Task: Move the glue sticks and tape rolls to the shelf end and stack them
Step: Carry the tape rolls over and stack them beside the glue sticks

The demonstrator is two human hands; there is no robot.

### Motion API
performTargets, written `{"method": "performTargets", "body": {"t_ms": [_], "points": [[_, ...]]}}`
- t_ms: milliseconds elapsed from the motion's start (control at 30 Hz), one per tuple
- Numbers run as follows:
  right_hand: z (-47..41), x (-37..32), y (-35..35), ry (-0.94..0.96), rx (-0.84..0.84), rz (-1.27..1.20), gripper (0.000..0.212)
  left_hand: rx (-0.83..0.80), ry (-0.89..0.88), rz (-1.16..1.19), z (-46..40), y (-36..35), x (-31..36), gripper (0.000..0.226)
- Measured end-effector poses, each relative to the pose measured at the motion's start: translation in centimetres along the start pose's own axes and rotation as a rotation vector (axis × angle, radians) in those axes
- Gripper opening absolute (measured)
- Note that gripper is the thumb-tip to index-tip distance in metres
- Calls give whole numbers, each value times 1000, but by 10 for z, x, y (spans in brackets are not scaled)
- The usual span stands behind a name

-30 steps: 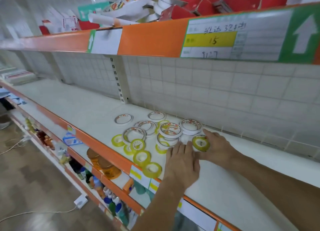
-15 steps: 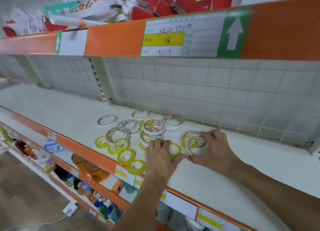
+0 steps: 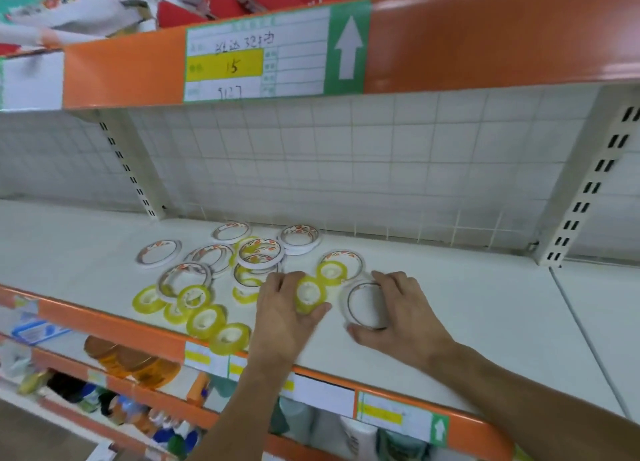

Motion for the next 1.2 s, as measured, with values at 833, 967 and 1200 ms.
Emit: {"method": "performTargets", "body": {"t_ms": [833, 967, 1200], "points": [[103, 54, 127, -472, -91, 286, 97, -642, -408, 21, 25, -41, 154, 65], [136, 78, 156, -565, -47, 291, 94, -702, -480, 56, 33, -60, 200, 60], [202, 123, 209, -708, -6, 316, 95, -783, -616, 71, 63, -94, 293, 52]]}}
Point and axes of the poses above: each hand's wrist, its own z-axis away from the middle knuckle, its own y-axis out of the back of the hand, x = y × z, the point moved 4 cm from there along -z, towards the middle knuckle
